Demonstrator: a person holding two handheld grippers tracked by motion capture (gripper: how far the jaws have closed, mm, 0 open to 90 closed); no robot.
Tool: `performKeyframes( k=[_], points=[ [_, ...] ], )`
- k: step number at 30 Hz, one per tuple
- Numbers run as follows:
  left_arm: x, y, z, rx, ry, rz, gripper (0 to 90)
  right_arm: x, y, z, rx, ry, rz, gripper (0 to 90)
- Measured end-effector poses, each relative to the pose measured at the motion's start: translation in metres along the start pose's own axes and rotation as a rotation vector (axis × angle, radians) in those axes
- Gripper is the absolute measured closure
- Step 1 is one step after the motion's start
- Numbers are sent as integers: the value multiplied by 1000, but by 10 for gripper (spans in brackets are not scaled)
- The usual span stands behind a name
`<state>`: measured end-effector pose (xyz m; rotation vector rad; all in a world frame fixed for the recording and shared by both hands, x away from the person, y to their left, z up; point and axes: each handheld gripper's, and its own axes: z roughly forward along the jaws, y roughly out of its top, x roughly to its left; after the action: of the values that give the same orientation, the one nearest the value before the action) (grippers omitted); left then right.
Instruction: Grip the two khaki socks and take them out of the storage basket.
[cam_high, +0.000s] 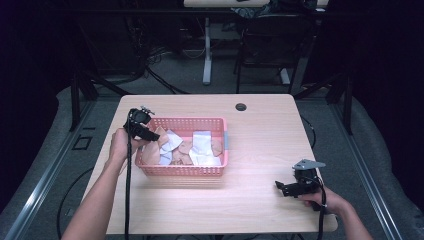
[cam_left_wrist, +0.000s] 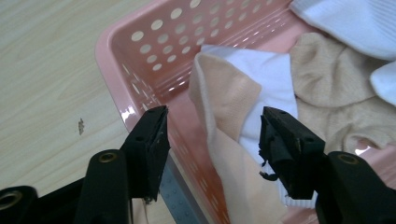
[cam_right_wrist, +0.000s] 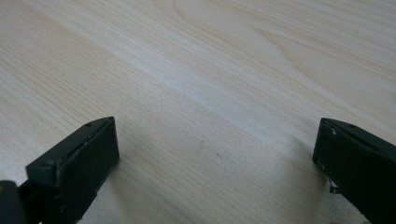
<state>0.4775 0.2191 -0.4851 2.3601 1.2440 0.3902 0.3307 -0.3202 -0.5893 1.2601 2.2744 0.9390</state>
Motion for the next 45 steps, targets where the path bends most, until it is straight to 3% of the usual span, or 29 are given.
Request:
performKeyframes(
  k=[7, 17, 21, 26, 45],
  points=[
    [-3, 0, 13, 46, 25, 16, 550, 0, 0, -1, 3, -3, 1, 0],
    [-4, -5, 13, 40, 2, -8, 867, 1, -1, -1, -1, 1, 7, 0],
    [-5, -5, 10, 43, 9, -25, 878, 1, -1, -1, -2, 1, 8, 0],
    [-8, -1, 0, 12, -1, -27, 879, 1, -1, -1, -1, 0, 9, 0],
    [-21, 22, -52, -78, -3, 32, 878, 0, -1, -1, -5, 2, 13, 0]
  ],
)
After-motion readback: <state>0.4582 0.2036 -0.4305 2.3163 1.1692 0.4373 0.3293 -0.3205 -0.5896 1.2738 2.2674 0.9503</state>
